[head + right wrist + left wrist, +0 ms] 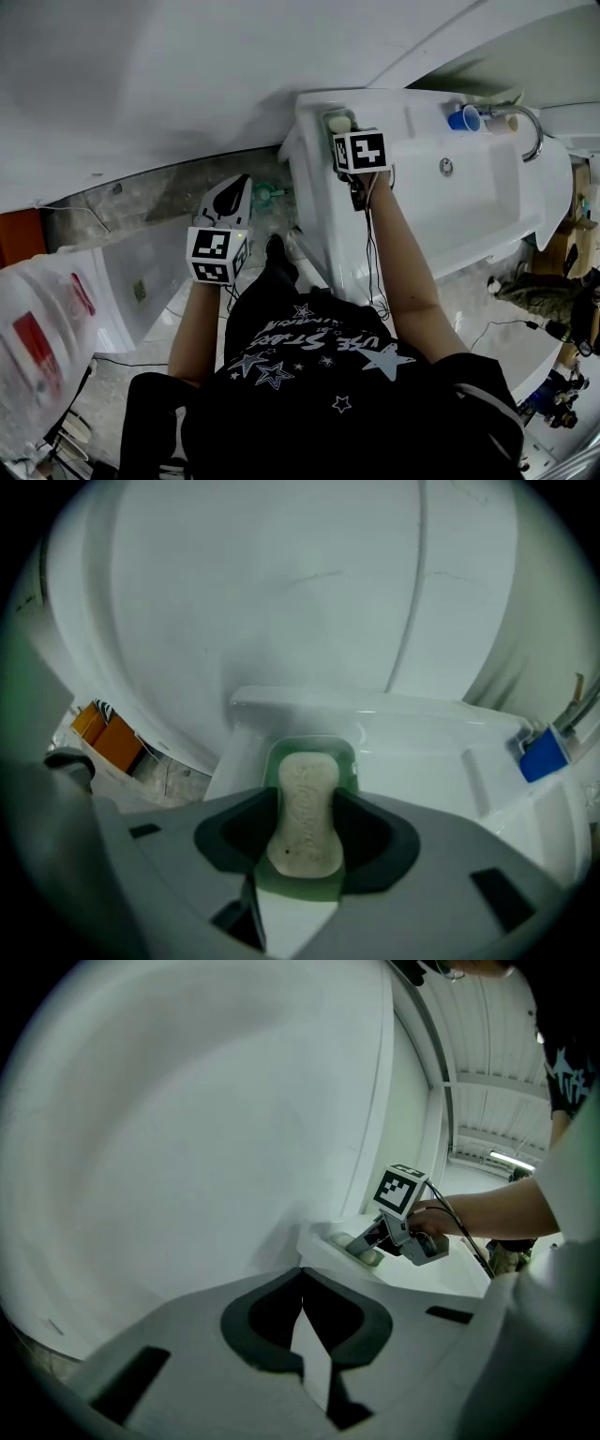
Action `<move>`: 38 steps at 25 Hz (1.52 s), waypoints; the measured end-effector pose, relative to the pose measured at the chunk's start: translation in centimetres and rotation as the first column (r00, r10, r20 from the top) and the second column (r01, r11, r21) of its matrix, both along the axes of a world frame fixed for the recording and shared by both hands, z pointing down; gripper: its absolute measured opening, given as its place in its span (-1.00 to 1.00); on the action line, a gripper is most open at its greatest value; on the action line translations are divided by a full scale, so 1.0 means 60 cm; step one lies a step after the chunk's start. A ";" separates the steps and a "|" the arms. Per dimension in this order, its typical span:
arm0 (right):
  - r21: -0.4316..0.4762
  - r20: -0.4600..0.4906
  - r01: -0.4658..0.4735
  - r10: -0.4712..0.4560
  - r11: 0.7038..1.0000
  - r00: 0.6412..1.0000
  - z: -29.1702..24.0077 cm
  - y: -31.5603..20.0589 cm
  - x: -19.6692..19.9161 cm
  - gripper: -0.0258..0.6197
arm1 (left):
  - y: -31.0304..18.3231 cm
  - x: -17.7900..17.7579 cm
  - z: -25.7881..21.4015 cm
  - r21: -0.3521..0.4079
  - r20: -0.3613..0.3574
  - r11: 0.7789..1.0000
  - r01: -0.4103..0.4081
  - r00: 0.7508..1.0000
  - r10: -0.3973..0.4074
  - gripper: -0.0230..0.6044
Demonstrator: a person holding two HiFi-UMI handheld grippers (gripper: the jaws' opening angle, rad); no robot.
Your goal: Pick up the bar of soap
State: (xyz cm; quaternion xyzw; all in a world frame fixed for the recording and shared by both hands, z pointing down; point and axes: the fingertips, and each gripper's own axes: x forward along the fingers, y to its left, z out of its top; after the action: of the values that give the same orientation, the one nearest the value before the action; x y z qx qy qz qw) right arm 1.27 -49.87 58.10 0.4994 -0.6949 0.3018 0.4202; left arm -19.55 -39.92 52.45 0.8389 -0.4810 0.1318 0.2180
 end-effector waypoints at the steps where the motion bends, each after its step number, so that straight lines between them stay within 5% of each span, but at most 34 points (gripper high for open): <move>1: -0.012 -0.012 0.013 -0.014 1.000 1.000 0.001 0.000 0.000 -0.31 | -0.001 0.002 0.001 0.000 0.000 1.000 -0.002 1.000 0.002 -0.90; 14: -0.215 -0.173 0.127 -0.165 0.968 0.971 0.014 -0.011 -0.004 -0.32 | 0.005 0.020 0.004 -0.013 -0.001 1.000 -0.022 1.000 0.022 -0.90; 21: -0.162 -0.169 0.176 -0.203 0.971 0.964 0.010 -0.011 -0.008 -0.33 | 0.010 0.018 0.001 -0.009 0.005 1.000 -0.022 1.000 0.022 -0.90; 30: -0.025 -0.055 0.097 -0.098 0.995 0.994 -0.021 0.000 0.006 -0.34 | 0.018 0.013 -0.012 0.009 0.009 1.000 -0.014 1.000 0.014 -0.90; 38: 0.145 0.247 -0.052 0.015 0.988 0.969 -0.094 0.004 0.015 -0.34 | 0.040 0.021 -0.023 0.026 0.013 1.000 -0.013 1.000 0.013 -0.90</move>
State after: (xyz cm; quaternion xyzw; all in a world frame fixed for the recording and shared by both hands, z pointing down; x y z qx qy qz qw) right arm 2.20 -49.65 52.47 0.5003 -0.7537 0.3148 0.2873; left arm -18.26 -37.52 51.04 0.8439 -0.4787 0.1322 0.2029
